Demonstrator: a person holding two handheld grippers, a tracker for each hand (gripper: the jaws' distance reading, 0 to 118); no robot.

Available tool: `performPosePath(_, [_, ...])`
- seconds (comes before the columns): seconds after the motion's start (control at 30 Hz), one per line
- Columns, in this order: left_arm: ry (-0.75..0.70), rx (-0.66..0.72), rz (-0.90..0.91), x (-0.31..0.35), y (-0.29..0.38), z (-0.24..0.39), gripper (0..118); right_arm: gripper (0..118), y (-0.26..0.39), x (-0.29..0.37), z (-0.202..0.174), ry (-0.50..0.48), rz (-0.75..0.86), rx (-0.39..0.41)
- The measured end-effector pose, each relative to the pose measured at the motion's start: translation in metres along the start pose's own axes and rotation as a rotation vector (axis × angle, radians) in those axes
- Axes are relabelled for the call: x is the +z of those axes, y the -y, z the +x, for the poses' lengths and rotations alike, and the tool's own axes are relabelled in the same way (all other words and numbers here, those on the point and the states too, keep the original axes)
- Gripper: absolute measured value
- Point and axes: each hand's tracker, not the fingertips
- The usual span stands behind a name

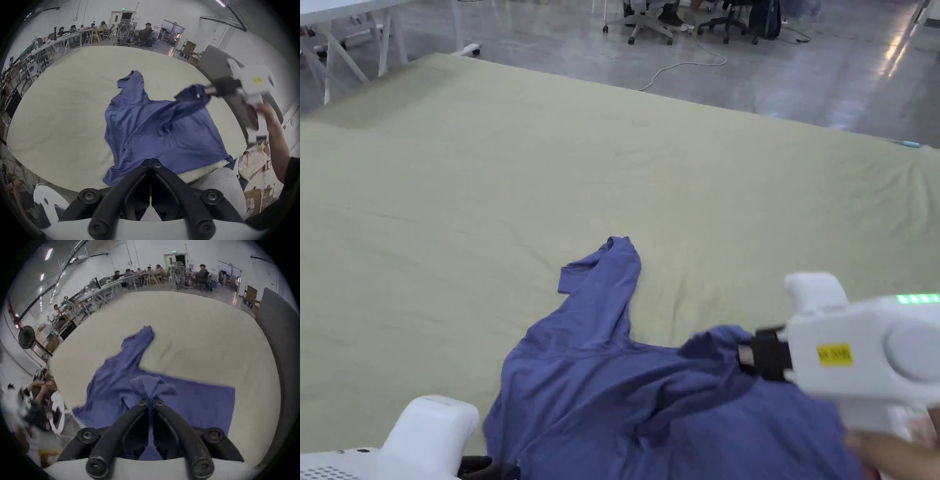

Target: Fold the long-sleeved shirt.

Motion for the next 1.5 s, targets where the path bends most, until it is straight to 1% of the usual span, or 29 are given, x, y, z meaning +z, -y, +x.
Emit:
performPosePath(0.17, [0.011,-0.008,-0.007,0.005,0.011,0.016,0,0,0.11,-0.016,0.012,0.094,-0.277,0.045])
performPosePath(0.23, [0.019,-0.015,-0.013,0.005,0.015,0.022,0,0,0.139,-0.041,0.021,0.114,-0.387,0.011])
performPosePath(0.3, [0.025,-0.02,-0.021,0.005,0.017,0.029,0,0,0.153,-0.064,0.035,0.085,-0.451,-0.03])
performPosePath(0.4, [0.029,-0.028,-0.024,0.006,0.018,0.036,0,10,0.151,-0.083,0.05,0.065,-0.458,-0.117])
performPosePath(0.43, [0.03,-0.028,-0.023,0.007,0.018,0.039,0,20,0.144,-0.08,0.051,0.063,-0.462,-0.126])
performPosePath(0.5, [0.034,-0.025,-0.016,0.01,0.016,0.041,0,92,0.132,-0.054,0.04,0.078,-0.429,-0.127])
performPosePath(0.53, [0.037,-0.024,-0.014,0.011,0.014,0.04,0,114,0.125,-0.039,0.038,0.043,-0.343,-0.11])
performPosePath(0.57, [0.037,-0.027,-0.014,0.012,0.013,0.041,0,118,0.117,-0.025,0.038,0.042,-0.295,-0.097])
performPosePath(0.67, [0.018,-0.04,-0.008,0.01,0.009,0.04,0,118,0.101,0.019,0.028,0.036,-0.127,-0.113])
performPosePath(0.7, [0.013,-0.038,-0.006,0.008,0.008,0.039,0,107,0.099,0.026,0.025,0.045,-0.102,-0.125])
performPosePath(0.73, [0.012,-0.033,-0.007,0.005,0.007,0.038,0,78,0.099,0.031,0.023,0.059,-0.07,-0.138])
performPosePath(0.77, [0.013,-0.023,-0.009,0.0,0.005,0.036,0,66,0.101,0.04,0.016,0.075,-0.01,-0.135])
performPosePath(0.83, [0.017,0.002,-0.015,-0.011,0.0,0.029,0,28,0.106,0.037,0.007,0.144,0.007,-0.082])
performPosePath(0.87, [0.008,0.017,-0.009,-0.015,-0.003,0.027,0,0,0.109,0.034,0.006,0.184,-0.007,-0.07])
performPosePath(0.97, [-0.009,0.019,0.015,-0.04,-0.031,0.012,0,0,0.121,0.018,0.009,0.146,0.018,-0.098])
performPosePath(1.0, [-0.034,0.041,0.03,-0.051,-0.043,0.004,18,0,0.123,0.012,0.01,0.148,0.013,-0.097])
performPosePath(1.03, [-0.06,0.066,0.059,-0.064,-0.058,-0.006,57,0,0.127,0.01,0.016,0.147,-0.003,-0.093])
performPosePath(1.07, [-0.112,0.058,0.067,-0.082,-0.073,-0.017,112,0,0.128,0.004,0.019,0.147,-0.027,-0.092])
performPosePath(1.1, [-0.173,0.031,0.06,-0.103,-0.086,-0.029,117,0,0.129,-0.001,0.023,0.141,-0.05,-0.102])
performPosePath(1.17, [-0.251,-0.029,0.044,-0.147,-0.11,-0.058,115,0,0.131,-0.006,0.037,0.126,-0.068,-0.158])
performPosePath(1.23, [-0.345,0.001,-0.056,-0.192,-0.123,-0.081,114,0,0.129,-0.011,0.048,0.124,-0.067,-0.202])
performPosePath(1.27, [-0.326,0.025,-0.108,-0.212,-0.125,-0.093,108,0,0.127,-0.015,0.052,0.125,-0.072,-0.208])
performPosePath(1.3, [-0.293,0.056,-0.157,-0.231,-0.124,-0.103,94,0,0.128,-0.013,0.061,0.128,-0.077,-0.212])
performPosePath(1.33, [-0.309,0.077,-0.194,-0.245,-0.119,-0.108,72,0,0.123,-0.017,0.066,0.146,-0.085,-0.215])
performPosePath(1.37, [-0.33,0.075,-0.23,-0.255,-0.116,-0.111,72,0,0.118,-0.02,0.072,0.169,-0.093,-0.212])
performPosePath(1.4, [-0.313,0.017,-0.183,-0.253,-0.118,-0.11,68,0,0.112,-0.022,0.08,0.186,-0.096,-0.205])
performPosePath(1.43, [-0.365,-0.07,-0.175,-0.245,-0.124,-0.097,58,0,0.104,-0.024,0.09,0.2,-0.092,-0.206])
performPosePath(1.47, [-0.375,-0.135,-0.188,-0.241,-0.125,-0.088,25,0,0.093,-0.026,0.1,0.213,-0.089,-0.216])
performPosePath(1.5, [-0.371,-0.184,-0.163,-0.238,-0.127,-0.083,0,3,0.078,-0.03,0.111,0.219,-0.084,-0.225])
